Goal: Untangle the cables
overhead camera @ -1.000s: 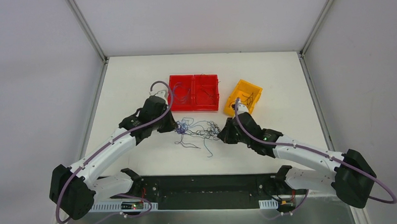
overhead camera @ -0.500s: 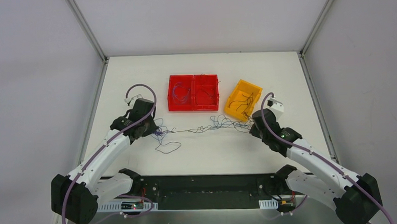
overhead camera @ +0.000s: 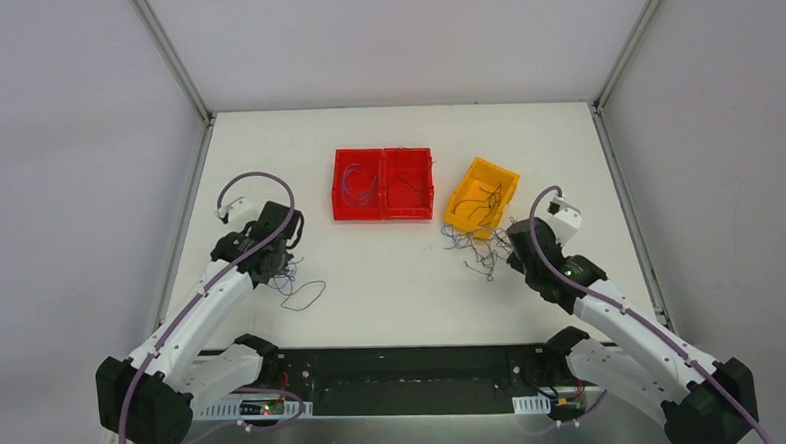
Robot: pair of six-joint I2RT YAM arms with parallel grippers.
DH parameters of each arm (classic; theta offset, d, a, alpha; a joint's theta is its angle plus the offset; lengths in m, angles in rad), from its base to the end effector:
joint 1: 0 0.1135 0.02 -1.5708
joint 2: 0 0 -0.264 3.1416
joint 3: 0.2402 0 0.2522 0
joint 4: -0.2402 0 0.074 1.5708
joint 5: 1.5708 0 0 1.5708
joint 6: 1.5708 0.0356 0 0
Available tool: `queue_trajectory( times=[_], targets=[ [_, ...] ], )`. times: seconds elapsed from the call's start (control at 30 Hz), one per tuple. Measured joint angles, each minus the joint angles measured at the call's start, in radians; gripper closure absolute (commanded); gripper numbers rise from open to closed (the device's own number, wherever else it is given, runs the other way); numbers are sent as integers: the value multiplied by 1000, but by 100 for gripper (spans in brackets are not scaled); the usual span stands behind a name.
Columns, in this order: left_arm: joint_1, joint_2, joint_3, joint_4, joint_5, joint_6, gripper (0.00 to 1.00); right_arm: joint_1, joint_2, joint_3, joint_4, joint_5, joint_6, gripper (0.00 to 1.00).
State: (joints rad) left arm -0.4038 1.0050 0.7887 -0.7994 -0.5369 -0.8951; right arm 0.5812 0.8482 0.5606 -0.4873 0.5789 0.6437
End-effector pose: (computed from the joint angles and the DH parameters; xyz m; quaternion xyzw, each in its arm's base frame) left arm 0.1779 -0.0562 0.2535 -0.2960 0.8818 0.0434 0.3647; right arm 0.1540 0.0779 0.2270 0.1382 0.8796 -0.0018 0.4552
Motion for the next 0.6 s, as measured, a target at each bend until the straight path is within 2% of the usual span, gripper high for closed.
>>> queue_trajectory(
  times=[0.17,0.23,0.33,0.47,0.5,0.57,0.6],
  targets=[
    [0,-31,25,-34,-42,-2,100,-3,-28,0,13,-65,-42,100],
    [0,-27,28,-6,10,50,100,-4,-35,-6,58,-187,-93,100],
    [0,-5,28,66,150,143,90,-3,-43,-16,138,-443,-155,100],
    [0,2,14,175,324,232,68,54,-7,16,217,-805,-235,100],
    [0,-3,6,201,354,249,57,89,14,42,218,-864,-256,100],
    [0,-15,-9,240,414,276,29,170,58,107,209,-942,-299,91],
    [0,-22,-14,254,442,291,22,208,79,142,204,-964,-319,84]
  ],
)
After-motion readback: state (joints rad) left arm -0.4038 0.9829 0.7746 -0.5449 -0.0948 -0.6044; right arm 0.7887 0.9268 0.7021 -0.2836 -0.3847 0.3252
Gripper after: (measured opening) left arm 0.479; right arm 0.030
